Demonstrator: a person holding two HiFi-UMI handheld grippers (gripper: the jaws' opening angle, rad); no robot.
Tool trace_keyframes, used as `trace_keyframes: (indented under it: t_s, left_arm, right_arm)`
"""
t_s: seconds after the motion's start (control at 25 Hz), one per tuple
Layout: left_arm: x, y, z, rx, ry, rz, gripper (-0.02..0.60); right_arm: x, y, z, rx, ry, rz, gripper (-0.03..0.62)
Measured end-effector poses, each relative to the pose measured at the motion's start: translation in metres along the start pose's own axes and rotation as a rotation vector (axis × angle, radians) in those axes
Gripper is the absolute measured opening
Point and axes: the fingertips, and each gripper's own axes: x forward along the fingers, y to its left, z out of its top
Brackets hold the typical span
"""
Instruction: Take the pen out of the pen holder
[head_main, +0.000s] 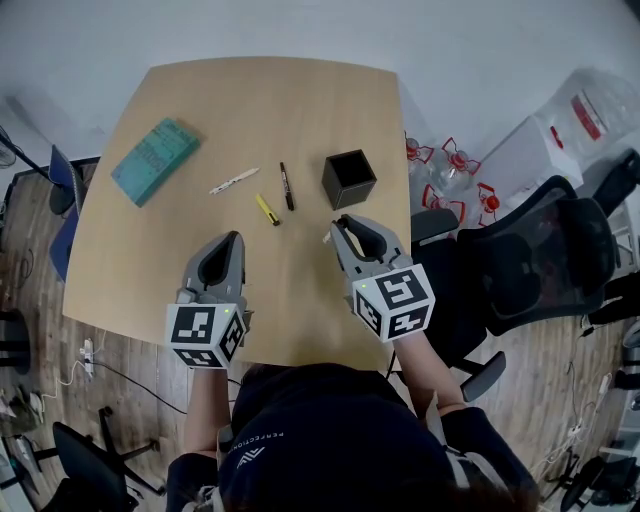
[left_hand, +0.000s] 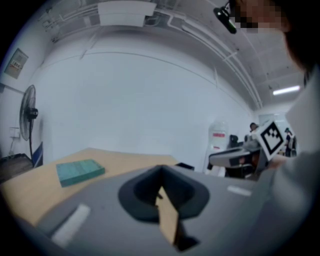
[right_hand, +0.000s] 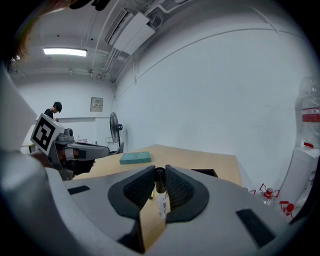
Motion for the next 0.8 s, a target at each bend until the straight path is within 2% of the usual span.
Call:
trace_keyframes:
  t_s: [0.8]
  left_arm:
    - [0.0027, -0.0007, -0.0050, -0.001, 0.017, -0.001, 0.005]
  right_arm:
    - [0.0019, 0.0006, -0.0063, 0.013, 0.011, 0.013, 0.055]
